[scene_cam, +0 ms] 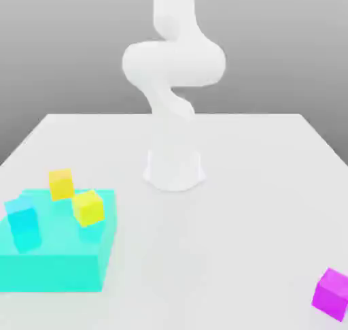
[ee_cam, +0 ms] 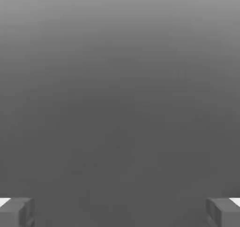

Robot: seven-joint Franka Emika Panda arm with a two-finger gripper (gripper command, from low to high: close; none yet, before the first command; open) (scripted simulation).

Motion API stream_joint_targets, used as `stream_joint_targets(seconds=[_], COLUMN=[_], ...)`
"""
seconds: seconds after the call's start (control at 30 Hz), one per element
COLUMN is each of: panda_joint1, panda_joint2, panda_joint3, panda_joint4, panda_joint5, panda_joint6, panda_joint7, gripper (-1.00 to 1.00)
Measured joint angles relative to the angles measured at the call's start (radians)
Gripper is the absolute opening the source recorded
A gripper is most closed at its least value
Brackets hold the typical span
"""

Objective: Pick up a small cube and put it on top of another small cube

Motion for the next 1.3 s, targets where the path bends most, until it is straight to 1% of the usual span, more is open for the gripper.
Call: stream_joint_targets(seconds=[0.5, 0.63, 0.93, 1.0, 1.1, 1.13, 1.3], panda_joint1=[0.091, 0.142, 0.235, 0.257, 0.299, 0.306, 0.306], panda_joint2=[0.549, 0.695, 1.018, 1.090, 1.199, 1.220, 1.220], panda_joint3=[0.176, 0.209, 0.263, 0.254, 0.206, 0.197, 0.198], panda_joint4=[0.000, 0.000, 0.000, 0.008, 0.030, 0.034, 0.034], panda_joint5=[-0.112, -0.147, -0.195, -0.219, -0.268, -0.278, -0.278], panda_joint6=[0.156, 0.197, 0.291, 0.331, 0.410, 0.425, 0.425], panda_joint7=[-0.042, -0.050, -0.088, -0.078, -0.045, -0.038, -0.037], gripper=[0.00, 0.00, 0.00, 0.00, 0.00, -1.00, -1.00])
